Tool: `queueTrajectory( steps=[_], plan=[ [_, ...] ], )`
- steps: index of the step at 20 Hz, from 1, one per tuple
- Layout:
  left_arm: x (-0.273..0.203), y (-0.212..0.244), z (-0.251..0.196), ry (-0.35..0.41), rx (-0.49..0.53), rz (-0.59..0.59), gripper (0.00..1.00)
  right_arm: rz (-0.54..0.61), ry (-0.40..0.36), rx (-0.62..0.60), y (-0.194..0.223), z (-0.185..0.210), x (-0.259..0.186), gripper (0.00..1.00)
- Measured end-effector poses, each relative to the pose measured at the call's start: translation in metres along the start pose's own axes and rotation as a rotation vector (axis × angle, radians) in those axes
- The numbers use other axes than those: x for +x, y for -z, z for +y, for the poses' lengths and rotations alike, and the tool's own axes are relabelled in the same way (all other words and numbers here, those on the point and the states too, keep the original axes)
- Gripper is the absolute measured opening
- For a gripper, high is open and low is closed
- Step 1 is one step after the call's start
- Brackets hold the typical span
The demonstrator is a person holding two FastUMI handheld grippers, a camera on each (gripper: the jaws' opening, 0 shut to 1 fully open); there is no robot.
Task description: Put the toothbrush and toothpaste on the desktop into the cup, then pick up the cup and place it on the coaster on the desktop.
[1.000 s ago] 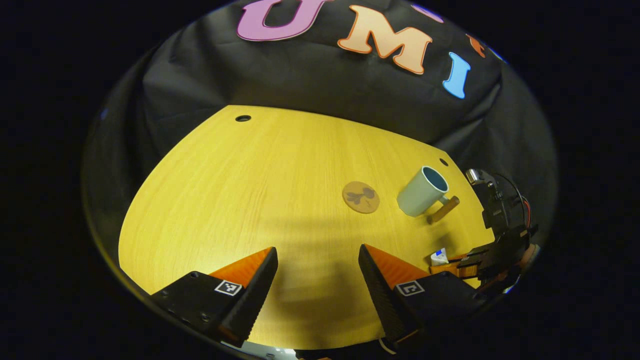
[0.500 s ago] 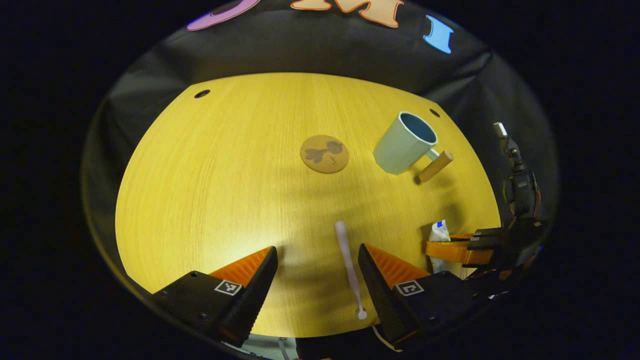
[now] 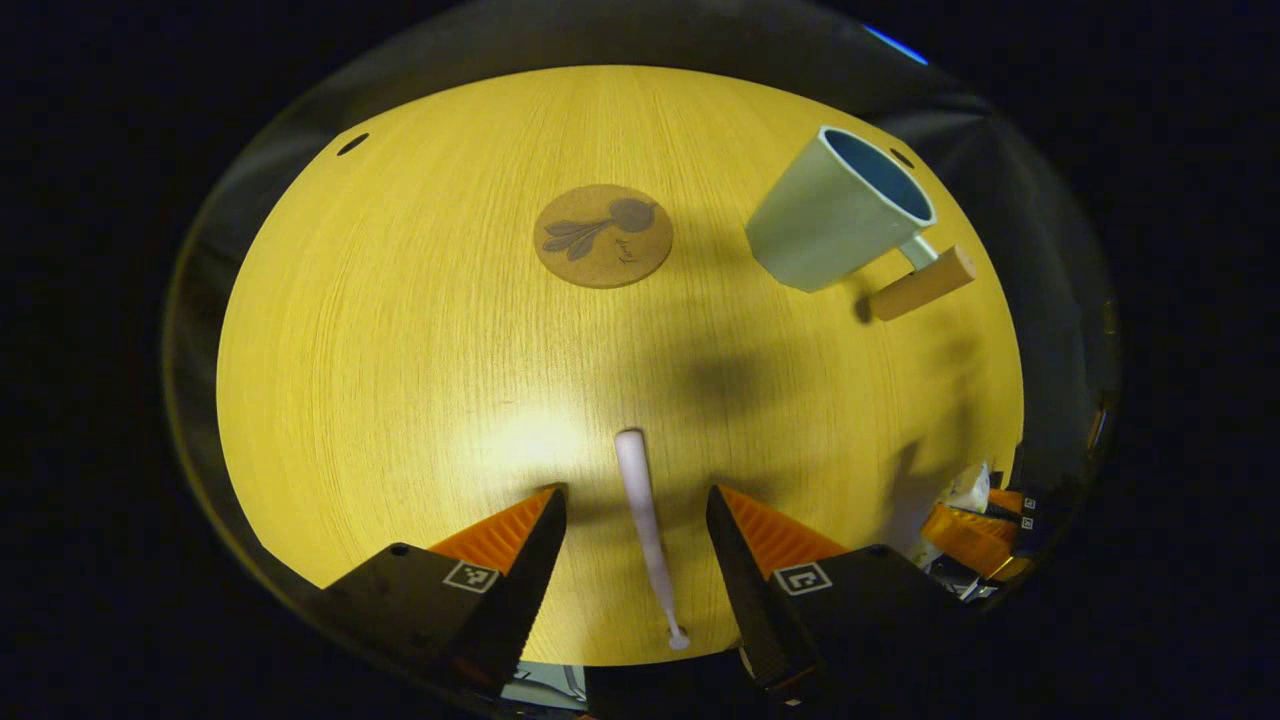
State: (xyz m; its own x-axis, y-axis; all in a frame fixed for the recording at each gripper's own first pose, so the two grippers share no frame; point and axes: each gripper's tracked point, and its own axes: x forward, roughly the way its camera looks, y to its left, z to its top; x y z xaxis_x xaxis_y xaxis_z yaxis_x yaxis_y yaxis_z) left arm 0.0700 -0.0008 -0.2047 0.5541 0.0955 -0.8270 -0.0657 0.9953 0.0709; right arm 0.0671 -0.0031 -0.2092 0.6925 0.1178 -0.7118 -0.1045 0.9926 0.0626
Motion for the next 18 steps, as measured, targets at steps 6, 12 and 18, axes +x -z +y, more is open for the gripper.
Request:
queueTrajectory(
  steps=[6, 12, 18],
  plan=[
    [0.005, 0.003, 0.003, -0.055, 0.013, 0.039, 0.68, -0.044, -0.060, 0.057, -0.020, -0.001, -0.012, 0.06],
    [0.008, 0.003, 0.001, -0.104, 0.038, 0.060, 0.53, -0.035, -0.062, 0.056, -0.018, -0.014, -0.019, 0.09],
    [0.011, 0.004, -0.004, -0.108, 0.021, 0.067, 0.22, -0.025, -0.064, 0.049, -0.014, -0.021, -0.021, 0.09]
  ],
)
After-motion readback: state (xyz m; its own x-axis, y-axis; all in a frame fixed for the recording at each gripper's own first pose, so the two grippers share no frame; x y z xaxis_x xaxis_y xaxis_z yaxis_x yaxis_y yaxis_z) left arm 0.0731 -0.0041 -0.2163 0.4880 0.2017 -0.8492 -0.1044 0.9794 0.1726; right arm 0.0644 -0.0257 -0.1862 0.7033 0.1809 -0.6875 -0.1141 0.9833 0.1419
